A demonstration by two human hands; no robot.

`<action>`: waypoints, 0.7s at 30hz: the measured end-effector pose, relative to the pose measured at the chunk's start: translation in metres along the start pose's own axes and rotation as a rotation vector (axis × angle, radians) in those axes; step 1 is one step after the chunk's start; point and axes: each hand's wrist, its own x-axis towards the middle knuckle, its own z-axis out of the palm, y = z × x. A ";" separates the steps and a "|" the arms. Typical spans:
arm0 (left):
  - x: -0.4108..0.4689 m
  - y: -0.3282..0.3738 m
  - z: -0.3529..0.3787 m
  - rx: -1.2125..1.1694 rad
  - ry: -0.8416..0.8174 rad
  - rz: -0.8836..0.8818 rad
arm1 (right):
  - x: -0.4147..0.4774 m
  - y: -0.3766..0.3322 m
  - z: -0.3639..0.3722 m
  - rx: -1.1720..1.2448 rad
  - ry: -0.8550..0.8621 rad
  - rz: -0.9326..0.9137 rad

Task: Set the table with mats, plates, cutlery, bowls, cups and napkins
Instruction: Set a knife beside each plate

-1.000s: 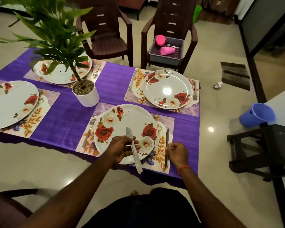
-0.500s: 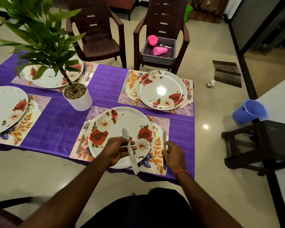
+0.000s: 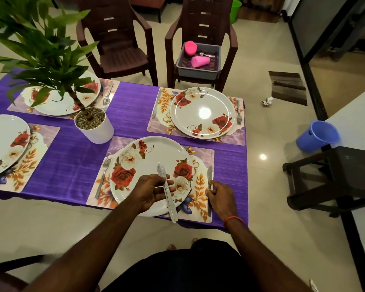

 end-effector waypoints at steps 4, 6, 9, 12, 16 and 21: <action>-0.001 0.001 0.001 -0.004 0.001 -0.004 | 0.000 -0.002 -0.002 0.019 -0.005 0.006; -0.002 0.001 0.001 -0.006 -0.001 -0.008 | -0.001 -0.003 -0.004 0.016 -0.003 0.002; -0.004 0.002 0.004 -0.008 -0.007 -0.006 | -0.002 -0.004 -0.006 0.015 -0.008 0.000; -0.006 0.002 0.006 -0.006 -0.009 -0.002 | -0.004 -0.005 -0.008 0.019 -0.020 -0.002; -0.006 0.000 0.009 -0.015 -0.004 -0.007 | -0.003 -0.006 -0.010 0.013 -0.029 -0.007; -0.011 -0.002 0.012 -0.021 0.006 -0.007 | -0.005 -0.006 -0.016 0.051 -0.050 0.005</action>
